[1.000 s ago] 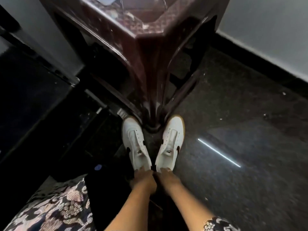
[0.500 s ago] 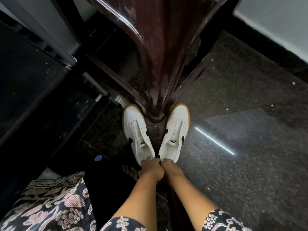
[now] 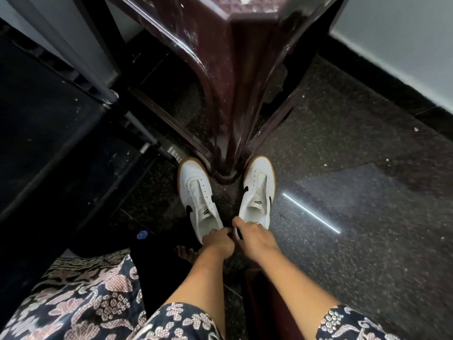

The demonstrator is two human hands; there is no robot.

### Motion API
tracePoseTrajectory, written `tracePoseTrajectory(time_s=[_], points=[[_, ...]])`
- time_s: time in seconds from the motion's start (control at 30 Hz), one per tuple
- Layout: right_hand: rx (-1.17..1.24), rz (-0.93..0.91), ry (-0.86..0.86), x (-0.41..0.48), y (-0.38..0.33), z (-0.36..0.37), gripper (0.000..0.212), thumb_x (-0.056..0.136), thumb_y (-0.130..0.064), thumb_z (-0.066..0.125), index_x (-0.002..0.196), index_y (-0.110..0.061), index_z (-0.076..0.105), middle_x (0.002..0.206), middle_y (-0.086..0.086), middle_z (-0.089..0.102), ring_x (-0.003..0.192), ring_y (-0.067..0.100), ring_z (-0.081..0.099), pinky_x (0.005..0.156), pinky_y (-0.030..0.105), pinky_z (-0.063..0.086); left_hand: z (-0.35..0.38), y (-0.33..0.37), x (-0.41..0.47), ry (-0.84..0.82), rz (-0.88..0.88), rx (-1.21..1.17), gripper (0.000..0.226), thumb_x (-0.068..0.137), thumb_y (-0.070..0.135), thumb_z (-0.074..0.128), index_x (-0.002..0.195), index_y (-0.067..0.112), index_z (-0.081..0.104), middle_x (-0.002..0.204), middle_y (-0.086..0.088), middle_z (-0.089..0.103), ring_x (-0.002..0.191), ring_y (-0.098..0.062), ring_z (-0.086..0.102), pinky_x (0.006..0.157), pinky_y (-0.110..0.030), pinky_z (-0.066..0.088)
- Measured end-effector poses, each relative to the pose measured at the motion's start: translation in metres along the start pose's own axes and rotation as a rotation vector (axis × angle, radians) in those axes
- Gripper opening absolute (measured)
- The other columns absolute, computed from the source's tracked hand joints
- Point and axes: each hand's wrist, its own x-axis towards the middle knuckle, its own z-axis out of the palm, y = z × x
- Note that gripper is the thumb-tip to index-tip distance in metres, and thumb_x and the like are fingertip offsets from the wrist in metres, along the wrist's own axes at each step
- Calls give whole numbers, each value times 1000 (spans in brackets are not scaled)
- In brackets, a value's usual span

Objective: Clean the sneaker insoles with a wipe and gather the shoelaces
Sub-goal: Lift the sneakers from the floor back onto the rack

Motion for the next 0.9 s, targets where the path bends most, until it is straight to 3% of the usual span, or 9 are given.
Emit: tracePoseTrajectory(time_s=[0.2, 0.4, 0.47, 0.57, 0.7, 0.77, 0.9], points=[[-13, -4, -77, 5, -5, 9, 34, 92, -18, 49, 124, -23, 40, 116, 10, 55, 108, 30, 51, 81, 43, 47, 12, -15, 1, -170, -56, 271, 50, 96, 19, 35, 146, 19, 31, 154, -11, 21, 141, -32, 19, 114, -36, 19], [-22, 19, -120, 8, -3, 18, 30, 92, -16, 43, 121, -25, 39, 119, 8, 53, 106, 31, 54, 81, 43, 47, 7, -12, 12, -248, -28, 289, 62, 95, 24, 40, 151, 14, 16, 159, -11, 0, 146, -29, -3, 118, -41, 8], [-10, 23, -117, 12, -6, 20, 30, 92, -15, 43, 120, -26, 39, 118, 7, 53, 104, 31, 57, 80, 43, 48, 9, -11, 12, -266, 13, 274, 67, 95, 27, 46, 151, 13, 13, 159, -12, 5, 146, -29, -1, 117, -39, 7], [5, 28, -124, 15, -11, 21, 27, 91, -16, 47, 116, -25, 41, 116, 8, 54, 102, 32, 58, 79, 43, 50, 11, -12, 16, -284, 19, 223, 78, 86, 30, 59, 150, 17, 15, 154, -15, 17, 143, -33, 13, 115, -40, 20], [-16, 37, -183, 19, -14, 21, 30, 80, -12, 61, 106, -22, 47, 111, 9, 57, 101, 32, 58, 76, 41, 49, 1, -8, 21, -339, 2, 157, 54, 80, 23, 60, 132, 14, 49, 134, -12, 51, 122, -27, 50, 99, -33, 42], [-38, 30, -201, 20, -15, 24, 27, 83, -13, 58, 107, -23, 52, 112, 9, 57, 104, 31, 56, 79, 40, 48, 2, -9, 24, -349, 11, 184, 52, 82, 21, 61, 132, 12, 50, 136, -13, 51, 125, -27, 48, 101, -32, 39], [-32, 31, -200, 24, -16, 29, 25, 87, -14, 50, 109, -25, 55, 114, 8, 57, 107, 30, 55, 83, 38, 47, 9, -14, 29, -308, 28, 260, 59, 87, 20, 60, 142, 12, 40, 148, -15, 36, 140, -27, 24, 115, -36, 15]])
